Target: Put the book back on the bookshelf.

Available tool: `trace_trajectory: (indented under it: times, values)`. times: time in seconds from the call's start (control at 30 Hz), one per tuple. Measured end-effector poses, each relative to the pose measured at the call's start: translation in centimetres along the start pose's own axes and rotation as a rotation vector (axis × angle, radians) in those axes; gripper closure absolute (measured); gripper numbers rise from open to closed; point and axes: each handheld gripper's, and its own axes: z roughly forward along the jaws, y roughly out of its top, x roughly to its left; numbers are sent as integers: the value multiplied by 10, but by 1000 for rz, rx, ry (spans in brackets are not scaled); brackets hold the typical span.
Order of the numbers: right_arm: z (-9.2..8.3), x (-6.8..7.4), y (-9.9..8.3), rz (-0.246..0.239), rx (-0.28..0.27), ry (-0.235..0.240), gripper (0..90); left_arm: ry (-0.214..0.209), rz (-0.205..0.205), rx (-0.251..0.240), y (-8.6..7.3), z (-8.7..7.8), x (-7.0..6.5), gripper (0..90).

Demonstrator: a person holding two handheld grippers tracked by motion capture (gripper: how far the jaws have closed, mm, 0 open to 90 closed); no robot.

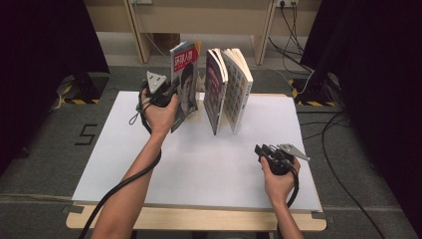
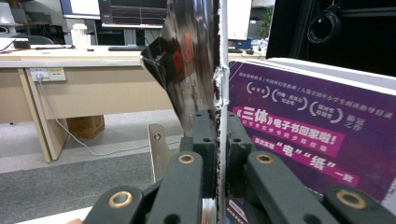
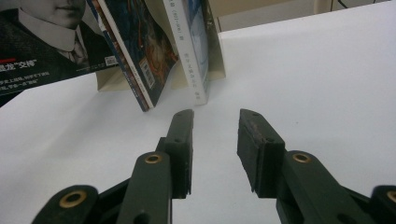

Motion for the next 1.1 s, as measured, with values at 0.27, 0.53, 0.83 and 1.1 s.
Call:
trace_trajectory:
  times: [0.27,0.53,0.83,1.1]
  values:
    - [1,0,-2,1,12,-1,666,1,-13,-15,-25,1,2,860]
    - [0,0,-3,6,11,-1,664,32,-3,-24,-35,-11,8,854]
    - [0,0,-3,12,11,-6,661,46,49,33,-43,-25,12,823]
    - [-2,-2,-1,-13,3,-15,659,51,0,78,-53,-41,20,793]
